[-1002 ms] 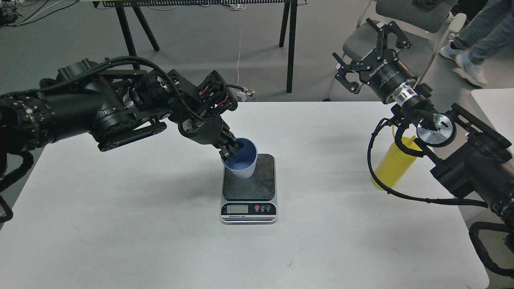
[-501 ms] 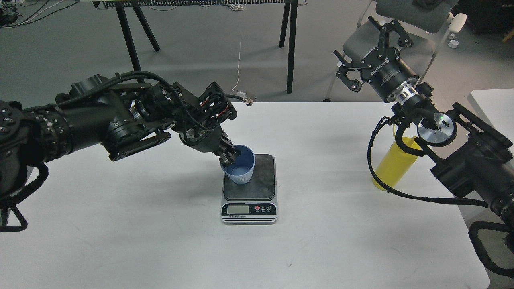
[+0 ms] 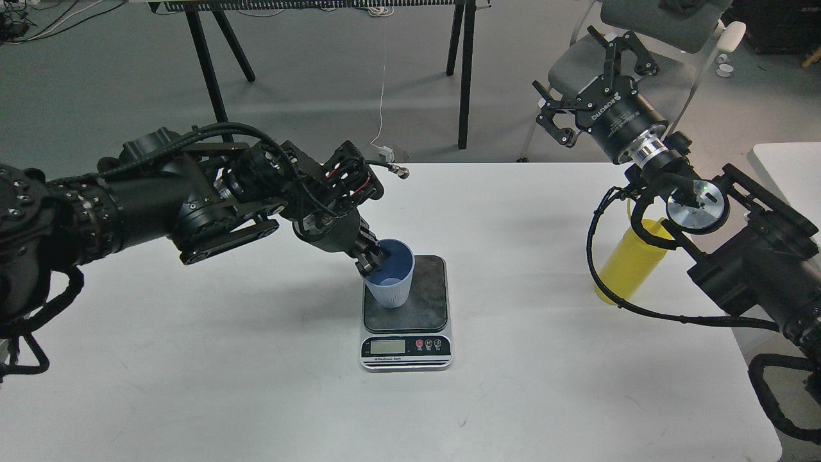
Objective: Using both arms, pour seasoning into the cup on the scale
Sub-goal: 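Carry the blue cup with the left gripper onto the scale, then open the left gripper and lift the left arm away from the cup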
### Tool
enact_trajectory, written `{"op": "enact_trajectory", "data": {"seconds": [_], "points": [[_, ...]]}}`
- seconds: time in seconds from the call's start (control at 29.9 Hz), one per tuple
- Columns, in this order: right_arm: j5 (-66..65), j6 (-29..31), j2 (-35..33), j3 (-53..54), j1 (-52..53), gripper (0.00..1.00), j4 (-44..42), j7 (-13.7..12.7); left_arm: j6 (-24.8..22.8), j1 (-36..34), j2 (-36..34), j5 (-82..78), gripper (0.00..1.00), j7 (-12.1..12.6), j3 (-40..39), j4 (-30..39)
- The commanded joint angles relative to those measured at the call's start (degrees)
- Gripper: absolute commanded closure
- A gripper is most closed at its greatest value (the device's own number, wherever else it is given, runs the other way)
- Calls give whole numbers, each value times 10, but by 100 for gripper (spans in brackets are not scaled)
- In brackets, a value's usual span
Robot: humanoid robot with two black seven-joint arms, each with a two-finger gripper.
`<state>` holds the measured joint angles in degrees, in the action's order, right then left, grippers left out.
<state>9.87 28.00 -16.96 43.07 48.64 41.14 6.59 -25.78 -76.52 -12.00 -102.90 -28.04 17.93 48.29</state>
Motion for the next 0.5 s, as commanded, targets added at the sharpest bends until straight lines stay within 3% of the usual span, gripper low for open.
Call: {"op": "enact_trajectory", "data": {"seconds": [0.0,0.17,0.47], "points": [[0,0,0,0,0,1,0,0,0,1,4,33,31,0,-6,-4],[0,0,0,0,0,1,0,0,-1,-6,4,114,11,0,-10,-5],[0,0,0,-2,0,1,0,0,-22,-62,-48,302,1,0,-55,-28]]}}
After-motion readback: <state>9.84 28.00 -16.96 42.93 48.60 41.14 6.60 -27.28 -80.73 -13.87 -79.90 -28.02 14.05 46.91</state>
